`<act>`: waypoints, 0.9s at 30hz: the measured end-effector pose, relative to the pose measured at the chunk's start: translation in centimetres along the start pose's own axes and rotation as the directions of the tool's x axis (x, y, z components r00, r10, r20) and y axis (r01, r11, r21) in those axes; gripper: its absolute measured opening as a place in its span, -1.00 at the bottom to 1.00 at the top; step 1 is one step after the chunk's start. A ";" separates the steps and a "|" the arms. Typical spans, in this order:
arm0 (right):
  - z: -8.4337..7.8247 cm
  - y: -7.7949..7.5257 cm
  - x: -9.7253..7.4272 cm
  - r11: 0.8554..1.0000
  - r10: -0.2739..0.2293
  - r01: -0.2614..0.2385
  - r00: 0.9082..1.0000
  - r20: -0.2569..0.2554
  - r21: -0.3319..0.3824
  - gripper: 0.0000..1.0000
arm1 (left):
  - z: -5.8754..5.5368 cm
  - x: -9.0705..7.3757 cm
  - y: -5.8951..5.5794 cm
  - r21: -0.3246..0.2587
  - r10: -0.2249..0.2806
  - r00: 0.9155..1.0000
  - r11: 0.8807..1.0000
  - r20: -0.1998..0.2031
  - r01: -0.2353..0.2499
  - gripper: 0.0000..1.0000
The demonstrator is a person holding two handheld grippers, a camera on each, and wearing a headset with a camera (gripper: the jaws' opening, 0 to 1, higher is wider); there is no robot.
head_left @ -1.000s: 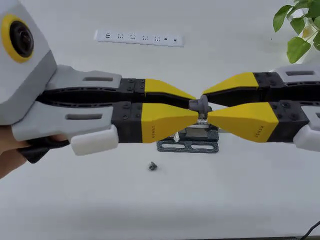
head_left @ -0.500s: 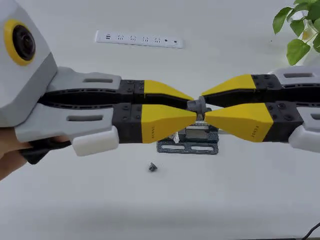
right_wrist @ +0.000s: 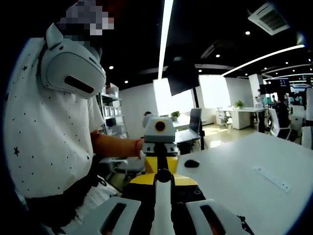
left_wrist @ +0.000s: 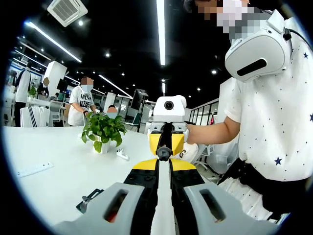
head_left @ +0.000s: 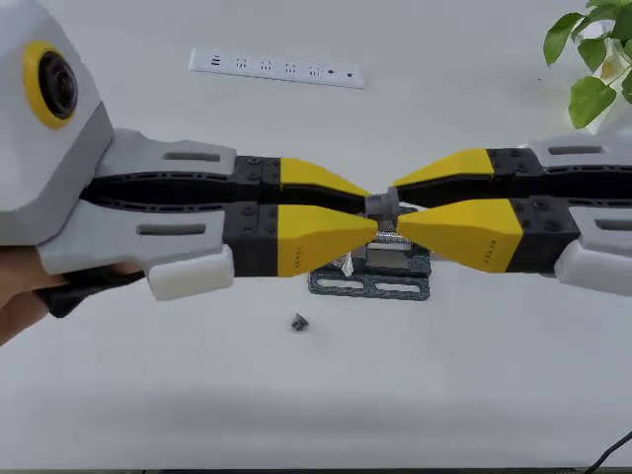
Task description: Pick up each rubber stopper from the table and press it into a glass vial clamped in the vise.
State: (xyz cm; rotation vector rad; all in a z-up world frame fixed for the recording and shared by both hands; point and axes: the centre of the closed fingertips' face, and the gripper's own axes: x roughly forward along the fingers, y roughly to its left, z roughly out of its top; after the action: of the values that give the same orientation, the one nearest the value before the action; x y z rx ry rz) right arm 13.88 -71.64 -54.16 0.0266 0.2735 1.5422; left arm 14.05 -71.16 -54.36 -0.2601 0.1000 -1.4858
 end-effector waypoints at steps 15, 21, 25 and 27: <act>-3.8 -6.5 -0.5 0.980 -0.180 0.195 0.959 -0.220 0.046 -0.88 | -3.5 -1.9 3.2 0.078 0.165 0.979 0.985 -0.120 -0.157 -0.45; -6.0 -9.9 -0.3 0.962 -0.238 0.269 0.901 -0.363 0.036 -0.88 | -6.2 -2.5 4.7 0.133 0.231 0.949 0.969 -0.216 -0.206 -0.19; -7.8 -11.9 -0.4 0.954 -0.269 0.298 0.838 -0.474 -0.015 -0.88 | -7.6 -2.9 5.5 0.157 0.263 0.932 0.961 -0.251 -0.229 0.00; -9.0 -12.5 -0.3 0.956 -0.271 0.290 0.800 -0.535 -0.051 -0.88 | -8.4 -3.2 6.0 0.171 0.284 0.918 0.954 -0.276 -0.244 0.09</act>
State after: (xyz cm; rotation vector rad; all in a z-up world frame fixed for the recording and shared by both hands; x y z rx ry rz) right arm 24.48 -73.78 -65.15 -0.4149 0.7191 1.2183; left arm 17.68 -68.54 -64.16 0.0871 0.2674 -1.2447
